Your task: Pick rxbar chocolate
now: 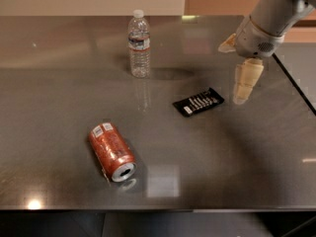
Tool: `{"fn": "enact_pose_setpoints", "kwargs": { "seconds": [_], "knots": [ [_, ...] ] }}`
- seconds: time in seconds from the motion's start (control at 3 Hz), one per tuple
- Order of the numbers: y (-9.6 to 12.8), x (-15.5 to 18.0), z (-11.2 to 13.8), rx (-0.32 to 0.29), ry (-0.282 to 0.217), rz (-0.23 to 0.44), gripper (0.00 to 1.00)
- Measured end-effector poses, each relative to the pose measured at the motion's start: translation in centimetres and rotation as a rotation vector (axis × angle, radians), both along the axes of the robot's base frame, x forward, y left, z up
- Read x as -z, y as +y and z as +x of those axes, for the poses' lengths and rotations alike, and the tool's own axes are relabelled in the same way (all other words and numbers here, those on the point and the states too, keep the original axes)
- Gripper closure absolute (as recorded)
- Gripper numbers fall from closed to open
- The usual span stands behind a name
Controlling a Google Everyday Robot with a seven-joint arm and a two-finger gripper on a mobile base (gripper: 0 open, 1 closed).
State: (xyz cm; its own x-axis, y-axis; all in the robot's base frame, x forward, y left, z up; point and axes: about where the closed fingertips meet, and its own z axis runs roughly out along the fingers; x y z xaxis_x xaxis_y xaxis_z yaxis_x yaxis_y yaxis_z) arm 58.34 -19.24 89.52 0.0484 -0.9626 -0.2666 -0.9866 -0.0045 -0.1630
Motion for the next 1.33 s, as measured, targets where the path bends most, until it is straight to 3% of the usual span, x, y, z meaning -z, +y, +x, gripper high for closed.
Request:
{"fn": "enact_pose_setpoints", "kwargs": {
  "seconds": [0.33,1.0,1.33],
  "knots": [
    [1.1,2.0,0.5,-0.063,0.045,0.011,0.0],
    [2.7,5.1,-0.1,-0.133,0.112,0.019,0.0],
    [3.3,6.1,-0.5,-0.149,0.135,0.024,0.18]
  ]
}}
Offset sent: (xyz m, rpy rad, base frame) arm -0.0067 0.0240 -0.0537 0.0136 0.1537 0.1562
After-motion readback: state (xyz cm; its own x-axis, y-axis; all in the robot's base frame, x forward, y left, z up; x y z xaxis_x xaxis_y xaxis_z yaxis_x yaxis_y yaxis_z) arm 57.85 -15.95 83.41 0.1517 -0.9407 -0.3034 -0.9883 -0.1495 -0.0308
